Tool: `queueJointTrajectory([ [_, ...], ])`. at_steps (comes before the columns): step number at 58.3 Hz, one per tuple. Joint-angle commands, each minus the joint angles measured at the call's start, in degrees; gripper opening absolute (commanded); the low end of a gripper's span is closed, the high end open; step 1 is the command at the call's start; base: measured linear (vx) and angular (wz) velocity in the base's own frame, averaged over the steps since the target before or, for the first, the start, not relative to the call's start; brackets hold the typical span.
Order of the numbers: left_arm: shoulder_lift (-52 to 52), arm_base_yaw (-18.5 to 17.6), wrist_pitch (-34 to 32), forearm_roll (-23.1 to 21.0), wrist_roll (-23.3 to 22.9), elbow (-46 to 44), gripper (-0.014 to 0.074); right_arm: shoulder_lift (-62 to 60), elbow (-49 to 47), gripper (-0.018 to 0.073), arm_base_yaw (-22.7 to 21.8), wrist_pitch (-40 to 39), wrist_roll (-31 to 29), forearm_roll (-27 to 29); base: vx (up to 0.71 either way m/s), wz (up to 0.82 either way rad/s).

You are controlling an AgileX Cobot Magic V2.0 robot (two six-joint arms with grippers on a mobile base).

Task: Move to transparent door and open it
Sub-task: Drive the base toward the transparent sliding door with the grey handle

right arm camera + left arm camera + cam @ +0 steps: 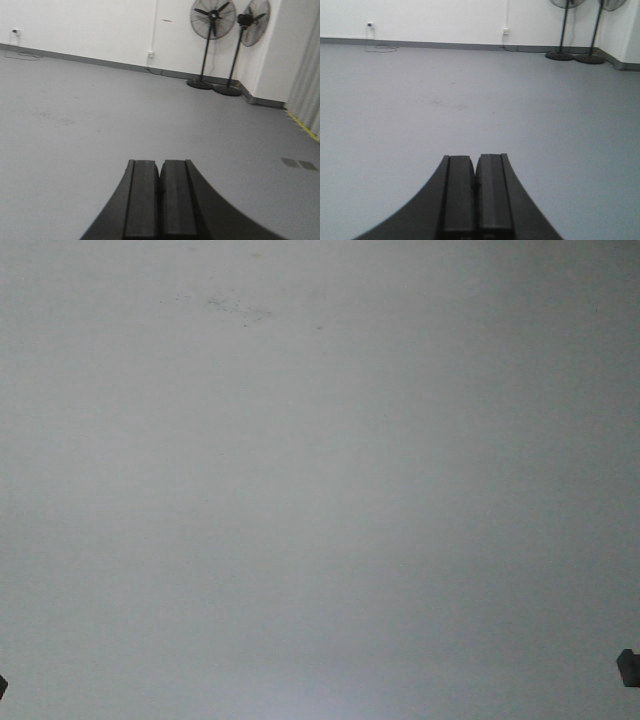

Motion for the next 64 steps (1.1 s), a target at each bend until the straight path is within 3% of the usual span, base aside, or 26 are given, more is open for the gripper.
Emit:
queueJointTrajectory([
  [1, 0.44, -0.20, -4.80, -0.11, -0.15, 1.31, -0.0006, -0.61, 0.80, -0.0008, 0.00, -4.81, -0.03, -0.25, 0.53, 0.35],
  [64, 0.44, -0.20, -4.80, -0.11, -0.15, 1.31, -0.0006, -0.61, 0.80, -0.0008, 0.00, -4.75, -0.03, -0.25, 0.62, 0.46],
])
